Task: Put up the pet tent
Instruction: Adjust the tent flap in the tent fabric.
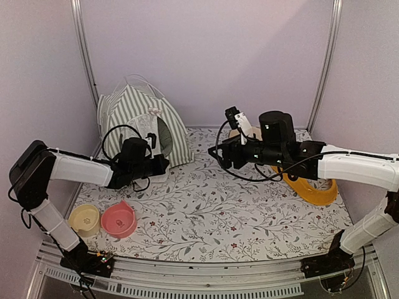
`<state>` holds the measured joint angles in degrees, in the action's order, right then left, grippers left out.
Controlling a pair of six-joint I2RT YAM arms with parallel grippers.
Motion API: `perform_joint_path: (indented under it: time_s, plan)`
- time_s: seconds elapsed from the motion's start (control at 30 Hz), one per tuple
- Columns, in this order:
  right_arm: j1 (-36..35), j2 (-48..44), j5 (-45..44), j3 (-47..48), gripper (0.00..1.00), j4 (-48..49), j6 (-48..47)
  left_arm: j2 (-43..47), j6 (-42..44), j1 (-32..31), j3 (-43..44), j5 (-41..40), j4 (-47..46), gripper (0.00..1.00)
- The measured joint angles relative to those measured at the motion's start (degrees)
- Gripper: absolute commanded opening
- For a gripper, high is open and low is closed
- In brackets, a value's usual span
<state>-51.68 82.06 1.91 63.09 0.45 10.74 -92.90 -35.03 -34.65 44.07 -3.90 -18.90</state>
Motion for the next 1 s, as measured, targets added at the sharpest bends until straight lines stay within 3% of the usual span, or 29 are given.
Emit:
perform_joint_path:
  time_s: [0.37,0.53,0.57,0.67,0.7,0.73,0.9,1.0]
  plan:
    - [0.0,-0.8,-1.5,-0.1,0.71,0.0,-0.1,-0.8,-0.7,-4.0,13.5,20.5,-6.4,0.0]
    - [0.0,-0.8,-2.2,-0.1,0.71,0.0,-0.3,-1.6,-3.1,-3.8,14.4,24.1,-10.5,0.0]
    - [0.0,-0.8,-2.3,-0.1,0.71,-0.1,-0.3,-2.1,-3.8,-3.5,13.6,24.1,-11.0,0.12]
    - [0.0,-0.8,-2.2,-0.2,0.71,-0.1,-0.2,-4.3,-6.2,-2.6,9.1,23.0,-11.9,0.34]
    - [0.0,-0.8,-2.2,-0.2,0.71,-0.1,-0.2,-5.1,-7.3,-2.3,7.2,22.2,-11.6,0.69]
    - [0.0,-0.8,-2.2,-0.2,0.71,-0.1,-0.2,-5.6,-7.6,-2.1,5.5,21.2,-10.8,0.96]
    - [0.0,-0.8,-2.2,-0.6,0.71,-0.1,-0.2,-2.7,-7.8,-2.5,-0.2,15.6,-4.9,1.0]
    - [0.0,-0.8,-2.1,-1.0,0.72,-0.2,-0.2,5.3,-6.2,-4.0,-1.5,11.2,-0.4,0.99]
